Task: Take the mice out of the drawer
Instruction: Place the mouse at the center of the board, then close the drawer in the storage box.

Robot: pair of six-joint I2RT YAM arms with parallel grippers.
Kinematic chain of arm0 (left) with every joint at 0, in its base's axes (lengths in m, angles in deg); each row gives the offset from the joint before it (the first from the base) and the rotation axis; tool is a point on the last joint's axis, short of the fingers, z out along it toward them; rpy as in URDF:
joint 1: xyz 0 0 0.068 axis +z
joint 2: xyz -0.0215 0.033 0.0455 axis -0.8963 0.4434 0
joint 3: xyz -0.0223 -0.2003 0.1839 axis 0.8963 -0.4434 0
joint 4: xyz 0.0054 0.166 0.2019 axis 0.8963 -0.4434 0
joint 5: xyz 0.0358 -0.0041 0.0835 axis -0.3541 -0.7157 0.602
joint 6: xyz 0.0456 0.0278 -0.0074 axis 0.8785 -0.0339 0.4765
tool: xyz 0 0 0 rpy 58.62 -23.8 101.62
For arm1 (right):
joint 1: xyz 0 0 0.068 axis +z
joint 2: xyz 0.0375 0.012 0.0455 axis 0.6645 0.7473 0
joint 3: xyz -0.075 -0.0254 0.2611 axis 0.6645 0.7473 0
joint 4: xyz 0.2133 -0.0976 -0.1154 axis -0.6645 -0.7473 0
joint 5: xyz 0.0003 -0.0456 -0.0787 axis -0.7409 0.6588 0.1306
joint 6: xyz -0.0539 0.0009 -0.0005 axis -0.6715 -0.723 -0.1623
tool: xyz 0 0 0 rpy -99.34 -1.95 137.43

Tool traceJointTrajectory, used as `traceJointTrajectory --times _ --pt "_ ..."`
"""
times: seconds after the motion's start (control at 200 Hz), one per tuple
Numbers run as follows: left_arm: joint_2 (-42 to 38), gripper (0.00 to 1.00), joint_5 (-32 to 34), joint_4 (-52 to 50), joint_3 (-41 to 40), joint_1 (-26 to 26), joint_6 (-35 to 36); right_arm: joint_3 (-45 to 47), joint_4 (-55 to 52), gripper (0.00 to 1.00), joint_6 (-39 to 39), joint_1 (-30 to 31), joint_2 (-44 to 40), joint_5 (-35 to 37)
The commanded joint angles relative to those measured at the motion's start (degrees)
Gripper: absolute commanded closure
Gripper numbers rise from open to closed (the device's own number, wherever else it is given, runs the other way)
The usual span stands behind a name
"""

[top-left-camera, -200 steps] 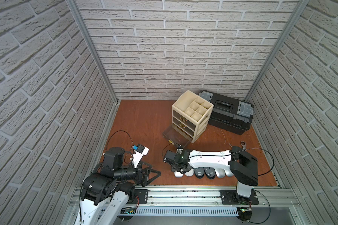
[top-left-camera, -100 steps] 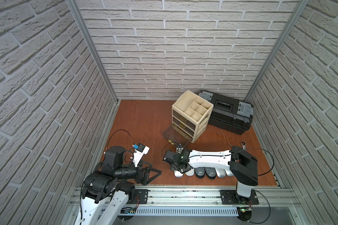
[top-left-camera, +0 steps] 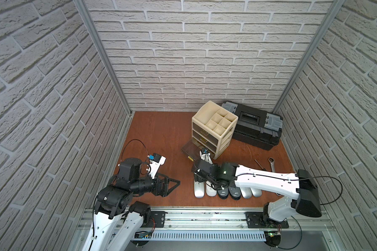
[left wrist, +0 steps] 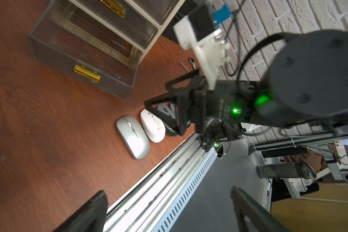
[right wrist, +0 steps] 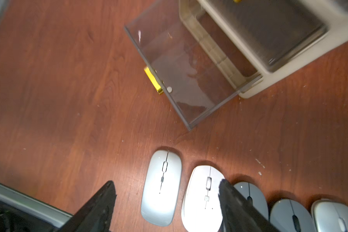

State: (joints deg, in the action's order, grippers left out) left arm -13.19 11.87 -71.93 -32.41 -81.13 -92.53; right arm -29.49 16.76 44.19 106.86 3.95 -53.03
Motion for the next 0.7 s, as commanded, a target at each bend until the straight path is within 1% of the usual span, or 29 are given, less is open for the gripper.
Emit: traceJointTrajectory --times 0.0,0.06,0.105,0.2,0.295,0.37,0.41,0.475,0.565,0.585,0.59,0.6,0.695 --pt "0.7 0.02 3.3 6.2 1.2 -0.4 -2.4 -2.0 -1.9 0.03 -10.1 -1.1 -4.1 3.3" --pt "0.9 0.02 4.3 8.4 0.8 -0.6 -4.1 -3.9 -2.6 0.03 -14.9 -2.2 -5.9 2.5" --pt "1.3 0.02 4.9 10.2 0.4 -0.7 -5.4 -5.8 -4.3 0.03 -17.1 -3.3 -6.8 2.7" --pt "2.7 0.02 7.7 12.2 -0.2 -1.7 -7.5 -10.3 -6.6 0.04 -23.5 -6.6 -7.9 -1.1" --pt "4.1 0.02 11.7 13.6 0.1 -4.7 -8.5 -14.5 -8.4 0.07 -29.2 -10.5 -8.4 -6.0" --pt "5.3 0.02 15.4 15.0 0.5 -7.3 -9.1 -17.6 -9.4 0.08 -32.9 -13.1 -8.3 -7.9" --pt "6.2 0.02 16.7 15.8 0.7 -8.6 -9.3 -19.3 -10.2 0.08 -35.0 -14.6 -7.8 -10.0" --pt "7.8 0.02 18.9 17.1 1.1 -10.2 -10.0 -22.3 -11.4 0.09 -37.5 -16.9 -6.6 -11.2" --pt "10.1 0.02 21.8 19.2 1.4 -12.1 -11.1 -26.2 -13.3 0.13 -40.7 -19.8 -4.1 -13.6" --pt "10.2 0.02 22.6 19.7 1.4 -12.3 -11.6 -27.1 -13.8 0.16 -41.4 -20.5 -3.4 -14.2" --pt "10.2 0.02 22.8 19.9 1.4 -12.5 -11.7 -27.6 -14.1 0.17 -41.8 -20.9 -3.1 -14.7" --pt "11.4 0.02 23.0 20.3 1.4 -12.7 -11.9 -28.1 -14.3 0.19 -42.1 -21.2 -2.7 -15.2" --pt "14.2 0.02 28.3 24.3 0.0 -14.9 -15.6 -32.5 -16.5 0.29 -44.5 -23.7 0.3 -17.8"
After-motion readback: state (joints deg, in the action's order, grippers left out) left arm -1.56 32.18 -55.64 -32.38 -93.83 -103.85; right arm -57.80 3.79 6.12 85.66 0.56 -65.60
